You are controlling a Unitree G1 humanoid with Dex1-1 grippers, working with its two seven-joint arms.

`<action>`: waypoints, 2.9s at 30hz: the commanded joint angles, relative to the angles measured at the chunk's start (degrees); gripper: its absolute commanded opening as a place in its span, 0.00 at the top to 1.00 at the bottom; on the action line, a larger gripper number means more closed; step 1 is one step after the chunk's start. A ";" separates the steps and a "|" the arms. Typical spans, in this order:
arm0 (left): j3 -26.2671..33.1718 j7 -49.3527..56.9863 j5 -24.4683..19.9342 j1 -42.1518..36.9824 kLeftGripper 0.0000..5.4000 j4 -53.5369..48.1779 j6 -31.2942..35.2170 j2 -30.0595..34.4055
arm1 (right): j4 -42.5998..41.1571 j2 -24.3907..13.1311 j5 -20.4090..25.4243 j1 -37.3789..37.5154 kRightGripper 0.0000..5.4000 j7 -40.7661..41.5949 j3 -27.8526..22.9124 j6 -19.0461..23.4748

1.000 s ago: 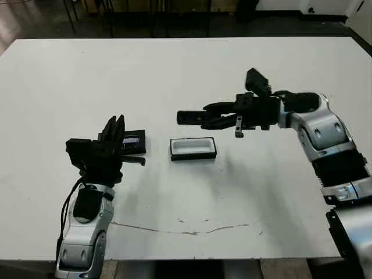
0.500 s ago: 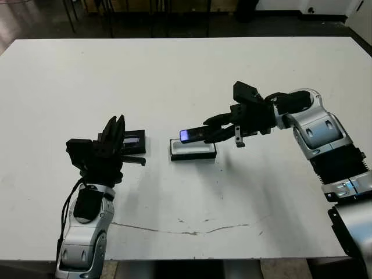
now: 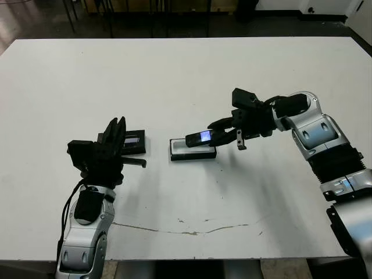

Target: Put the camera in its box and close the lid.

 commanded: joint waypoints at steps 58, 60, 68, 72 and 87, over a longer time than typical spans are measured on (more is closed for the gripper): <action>-1.37 1.29 0.35 3.41 1.00 -1.06 0.43 -0.38 | 6.79 4.95 -9.06 -5.47 0.63 8.75 9.97 -15.36; -1.35 1.10 0.38 3.28 1.00 -0.79 0.09 -0.25 | 5.65 4.40 -8.03 -5.28 0.55 9.64 9.22 -14.88; -1.46 0.90 0.60 3.06 1.00 -0.53 0.10 0.11 | -1.00 1.12 -6.00 -4.45 0.23 9.40 5.58 -8.44; -1.38 0.69 0.39 3.05 1.00 -0.55 0.20 0.22 | -3.29 -0.41 -3.82 -3.94 0.07 7.10 1.53 -6.23; -0.34 0.37 0.55 2.90 1.00 -0.76 -0.63 1.24 | -18.56 -1.41 14.00 8.84 0.00 -9.18 -18.73 8.92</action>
